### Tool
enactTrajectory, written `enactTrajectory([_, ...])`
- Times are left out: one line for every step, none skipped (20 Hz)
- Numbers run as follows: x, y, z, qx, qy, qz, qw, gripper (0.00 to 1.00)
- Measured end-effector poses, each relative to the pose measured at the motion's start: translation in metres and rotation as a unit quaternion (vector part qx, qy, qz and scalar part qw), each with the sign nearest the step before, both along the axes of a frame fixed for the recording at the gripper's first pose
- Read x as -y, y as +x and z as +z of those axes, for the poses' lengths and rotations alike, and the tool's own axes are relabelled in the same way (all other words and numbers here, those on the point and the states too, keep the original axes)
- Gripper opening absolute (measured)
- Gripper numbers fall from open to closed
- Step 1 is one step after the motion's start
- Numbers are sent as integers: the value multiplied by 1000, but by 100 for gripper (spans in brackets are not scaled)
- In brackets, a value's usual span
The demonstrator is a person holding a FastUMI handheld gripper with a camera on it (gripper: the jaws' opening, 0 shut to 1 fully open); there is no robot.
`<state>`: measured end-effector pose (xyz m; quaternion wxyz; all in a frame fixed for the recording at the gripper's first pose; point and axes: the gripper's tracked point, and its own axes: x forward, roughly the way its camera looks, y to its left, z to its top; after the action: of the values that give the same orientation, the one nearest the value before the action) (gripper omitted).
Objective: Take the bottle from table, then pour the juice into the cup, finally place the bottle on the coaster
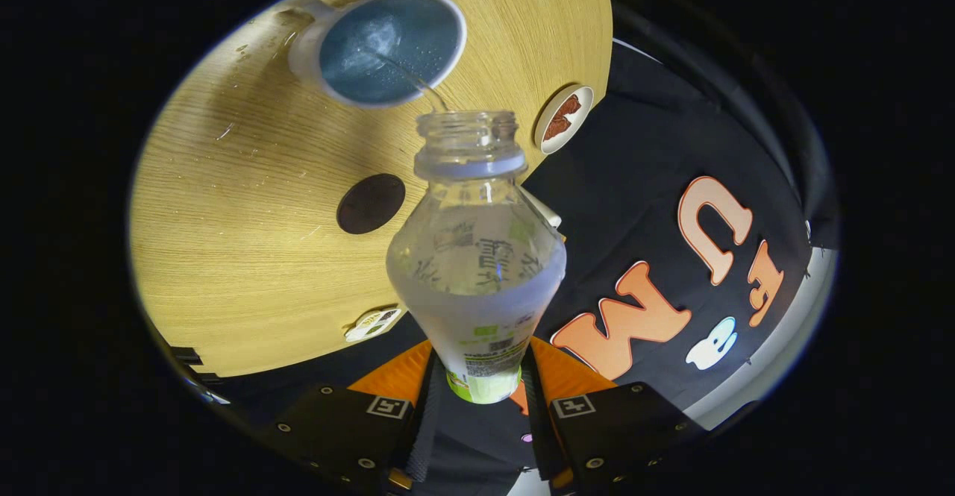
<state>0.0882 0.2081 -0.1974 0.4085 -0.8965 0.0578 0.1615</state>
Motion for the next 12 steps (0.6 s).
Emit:
enactTrajectory([0, -1, 0, 0, -1, -1, 1000, 55])
enactTrajectory([1, 0, 0, 0, -1, -1, 1000, 55])
enactTrajectory([1, -1, -1, -2, -2, 0, 1000, 55])
enactTrajectory([1, 0, -1, -1, -1, -1, 1000, 55])
enactTrajectory([1, 0, 0, -1, 0, -1, 1000, 55])
enactTrajectory([1, 0, 0, 0, 2, -1, 1000, 55])
enactTrajectory([1, 0, 0, 0, 5, -2, 1000, 55])
enactTrajectory([0, 1, 1, -1, 9, -4, 1000, 55])
enactTrajectory([1, 0, 2, -1, 13, -6, 1000, 55])
enactTrajectory([0, 2, 3, 1, 19, -8, 1000, 55])
enactTrajectory([1, 2, 3, 2, 26, -11, 1000, 55])
enactTrajectory([2, 2, 2, -1, 35, -16, 999, 55])
